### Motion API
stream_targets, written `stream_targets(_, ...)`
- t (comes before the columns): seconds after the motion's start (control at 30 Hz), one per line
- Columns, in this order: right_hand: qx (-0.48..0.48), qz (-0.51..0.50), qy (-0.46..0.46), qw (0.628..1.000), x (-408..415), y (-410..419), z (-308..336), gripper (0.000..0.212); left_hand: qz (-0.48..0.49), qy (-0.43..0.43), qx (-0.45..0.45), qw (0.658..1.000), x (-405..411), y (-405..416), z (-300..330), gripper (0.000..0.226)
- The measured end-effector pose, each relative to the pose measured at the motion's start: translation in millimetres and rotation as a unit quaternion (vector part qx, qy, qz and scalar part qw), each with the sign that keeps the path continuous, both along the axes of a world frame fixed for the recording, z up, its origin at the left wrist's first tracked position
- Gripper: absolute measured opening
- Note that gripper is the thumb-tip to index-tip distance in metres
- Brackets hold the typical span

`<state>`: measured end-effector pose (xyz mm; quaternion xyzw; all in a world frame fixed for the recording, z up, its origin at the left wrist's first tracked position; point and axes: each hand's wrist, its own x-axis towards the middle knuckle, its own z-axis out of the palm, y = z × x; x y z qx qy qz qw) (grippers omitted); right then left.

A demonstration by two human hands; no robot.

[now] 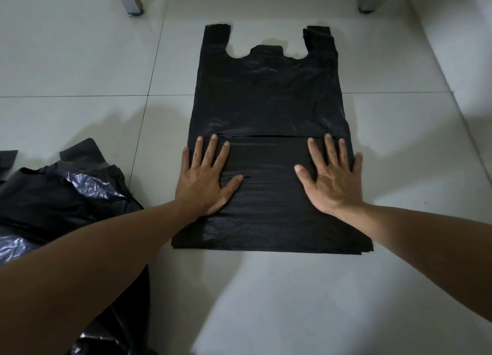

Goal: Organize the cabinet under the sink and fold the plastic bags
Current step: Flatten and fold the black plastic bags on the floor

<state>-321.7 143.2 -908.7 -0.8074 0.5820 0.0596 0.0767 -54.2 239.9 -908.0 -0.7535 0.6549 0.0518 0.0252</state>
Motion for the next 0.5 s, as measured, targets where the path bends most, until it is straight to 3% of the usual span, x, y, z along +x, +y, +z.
stream_targets(0.3,-0.007,-0.037,0.010,0.999,-1.1,-17.1,11.4,0.076,0.058,-0.001,0.006,0.998,-12.6,-7.9,12.4,0.092)
stream_targets(0.4,-0.028,0.032,-0.010,0.999,29.7,-26.8,17.5,0.070,-0.024,-0.019,-0.017,0.999,-15.3,-31.2,17.7,0.080)
stream_targets(0.5,-0.015,0.040,-0.032,0.999,61.6,-45.8,17.7,0.066,-0.097,-0.021,0.001,0.995,-11.7,-66.5,18.0,0.070)
